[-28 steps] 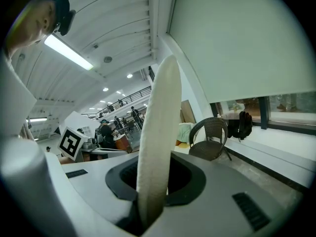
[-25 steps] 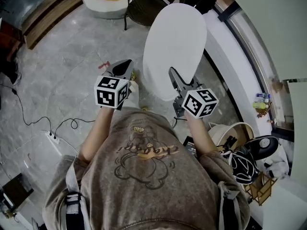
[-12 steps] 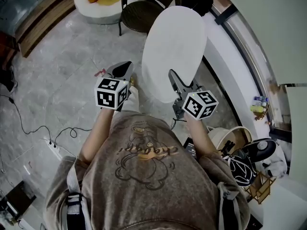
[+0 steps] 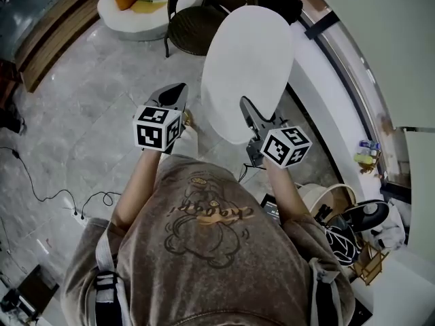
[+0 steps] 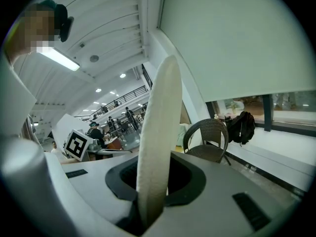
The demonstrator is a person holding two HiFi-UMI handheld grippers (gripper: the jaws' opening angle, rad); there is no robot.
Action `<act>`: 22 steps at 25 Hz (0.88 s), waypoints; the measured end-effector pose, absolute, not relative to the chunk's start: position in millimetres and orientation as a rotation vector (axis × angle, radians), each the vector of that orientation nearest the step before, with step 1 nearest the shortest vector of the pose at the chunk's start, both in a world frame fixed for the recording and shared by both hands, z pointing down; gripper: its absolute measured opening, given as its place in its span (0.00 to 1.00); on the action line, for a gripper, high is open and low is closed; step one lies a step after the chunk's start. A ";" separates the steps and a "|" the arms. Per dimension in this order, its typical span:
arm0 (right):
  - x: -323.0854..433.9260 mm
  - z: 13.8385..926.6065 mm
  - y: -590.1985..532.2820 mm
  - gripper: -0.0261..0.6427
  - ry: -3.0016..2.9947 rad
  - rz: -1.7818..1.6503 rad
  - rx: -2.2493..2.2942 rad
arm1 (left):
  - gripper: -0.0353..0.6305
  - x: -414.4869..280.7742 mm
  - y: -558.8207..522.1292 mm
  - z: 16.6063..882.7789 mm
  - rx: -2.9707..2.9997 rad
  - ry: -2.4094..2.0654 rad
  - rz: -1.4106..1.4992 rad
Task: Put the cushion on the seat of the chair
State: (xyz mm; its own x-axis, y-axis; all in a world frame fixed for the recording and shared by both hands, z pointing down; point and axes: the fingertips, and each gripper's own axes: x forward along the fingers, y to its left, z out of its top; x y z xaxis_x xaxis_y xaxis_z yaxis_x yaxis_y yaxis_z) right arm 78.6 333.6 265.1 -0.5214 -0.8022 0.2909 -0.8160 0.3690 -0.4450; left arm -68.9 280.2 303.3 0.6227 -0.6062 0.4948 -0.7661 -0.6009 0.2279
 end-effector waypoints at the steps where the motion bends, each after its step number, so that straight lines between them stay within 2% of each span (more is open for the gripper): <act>1: 79.1 265.4 325.8 0.16 -2.573 0.863 1.528 | 0.06 -67.6 271.7 302.4 2.432 -1.081 0.519; 22: 71.0 258.0 160.4 0.16 -2.501 0.935 1.695 | 0.06 -86.7 92.7 298.4 2.479 -0.958 0.566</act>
State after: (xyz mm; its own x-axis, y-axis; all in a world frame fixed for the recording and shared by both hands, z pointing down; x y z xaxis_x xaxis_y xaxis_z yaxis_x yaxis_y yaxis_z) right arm 71.0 160.4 258.0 -0.4255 -0.8538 0.3001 -0.8412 0.2508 -0.4790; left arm -86.7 92.7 298.4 0.6797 -0.5288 0.5083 -0.7004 -0.6737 0.2358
